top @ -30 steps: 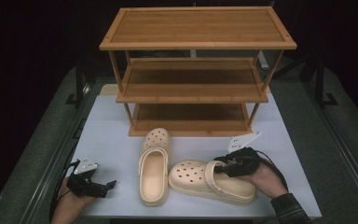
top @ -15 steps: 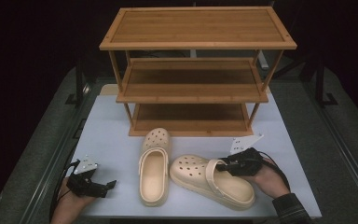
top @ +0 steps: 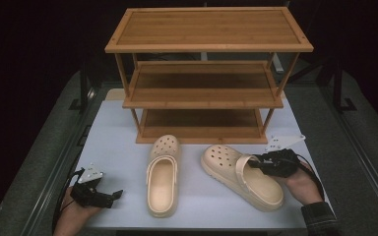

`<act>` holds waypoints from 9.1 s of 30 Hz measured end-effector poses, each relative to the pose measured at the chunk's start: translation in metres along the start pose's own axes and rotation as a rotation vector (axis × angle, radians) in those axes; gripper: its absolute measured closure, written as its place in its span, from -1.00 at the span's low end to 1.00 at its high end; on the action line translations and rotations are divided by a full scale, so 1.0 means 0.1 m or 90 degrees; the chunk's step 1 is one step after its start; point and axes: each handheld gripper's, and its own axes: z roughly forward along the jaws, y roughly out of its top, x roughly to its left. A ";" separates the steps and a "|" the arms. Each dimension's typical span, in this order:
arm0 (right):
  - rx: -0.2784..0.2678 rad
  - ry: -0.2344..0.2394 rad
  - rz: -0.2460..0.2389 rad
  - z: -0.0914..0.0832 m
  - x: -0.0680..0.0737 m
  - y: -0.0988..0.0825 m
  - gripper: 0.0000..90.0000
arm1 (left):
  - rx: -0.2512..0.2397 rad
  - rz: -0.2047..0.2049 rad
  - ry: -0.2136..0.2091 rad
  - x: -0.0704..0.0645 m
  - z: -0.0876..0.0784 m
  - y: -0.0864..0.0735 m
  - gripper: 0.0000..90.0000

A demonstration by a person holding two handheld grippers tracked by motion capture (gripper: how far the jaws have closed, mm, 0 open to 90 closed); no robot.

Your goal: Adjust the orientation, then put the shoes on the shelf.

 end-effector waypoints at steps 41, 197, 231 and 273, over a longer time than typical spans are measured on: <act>0.020 0.014 0.111 -0.28 -0.21 -0.80 1.00 | 0.000 -0.001 -0.001 0.00 0.00 0.00 -1.00; -0.057 0.071 0.088 0.28 0.53 0.17 -0.02 | -0.086 0.056 -0.097 -0.69 0.18 1.04 -0.09; -0.034 0.018 0.046 0.34 0.53 0.23 0.71 | -0.074 0.075 -0.044 -0.68 0.15 1.06 0.66; -0.063 -0.117 0.093 0.31 -0.25 0.51 0.73 | -0.131 0.056 -0.033 -0.45 0.54 1.74 0.70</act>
